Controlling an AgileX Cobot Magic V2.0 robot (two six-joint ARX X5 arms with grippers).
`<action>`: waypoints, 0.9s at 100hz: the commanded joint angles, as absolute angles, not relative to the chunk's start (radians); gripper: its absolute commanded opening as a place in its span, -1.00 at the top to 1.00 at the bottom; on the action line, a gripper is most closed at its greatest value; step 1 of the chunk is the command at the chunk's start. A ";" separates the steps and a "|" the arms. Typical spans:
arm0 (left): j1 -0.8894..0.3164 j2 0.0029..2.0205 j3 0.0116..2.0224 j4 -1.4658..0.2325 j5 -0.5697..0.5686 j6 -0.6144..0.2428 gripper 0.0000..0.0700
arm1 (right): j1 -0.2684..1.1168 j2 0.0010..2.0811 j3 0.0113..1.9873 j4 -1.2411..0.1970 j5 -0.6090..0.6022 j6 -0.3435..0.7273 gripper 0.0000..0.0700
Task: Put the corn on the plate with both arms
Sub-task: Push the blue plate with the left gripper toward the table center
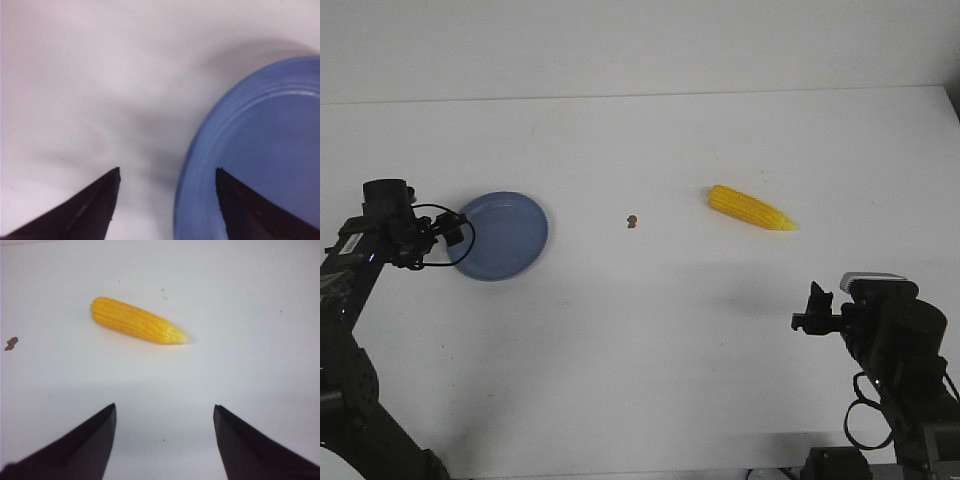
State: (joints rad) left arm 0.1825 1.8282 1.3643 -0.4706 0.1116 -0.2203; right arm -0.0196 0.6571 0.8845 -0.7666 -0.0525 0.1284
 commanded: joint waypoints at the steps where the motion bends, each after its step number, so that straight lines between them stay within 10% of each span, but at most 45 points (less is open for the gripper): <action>1: 0.185 1.864 1.383 -0.469 0.117 -0.214 -0.13 | -0.017 0.663 0.904 -0.756 -0.052 0.135 -0.17; 32: 0.184 1.893 1.383 -0.469 0.141 -0.211 -0.02 | -0.017 0.663 0.904 -0.756 -0.052 0.135 -0.17; 44: 0.183 1.893 1.383 -0.474 0.156 -0.191 1.00 | -0.017 0.663 0.905 -0.756 -0.052 0.135 -0.17; 90: 0.184 1.804 1.383 -0.507 0.532 -0.204 0.98 | -0.017 0.663 0.904 -0.756 -0.052 0.135 -0.17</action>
State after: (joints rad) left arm 0.1944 1.8408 1.3647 -0.5087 0.4809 -0.2039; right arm -0.0196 0.6571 0.8845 -0.7662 -0.0521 0.1284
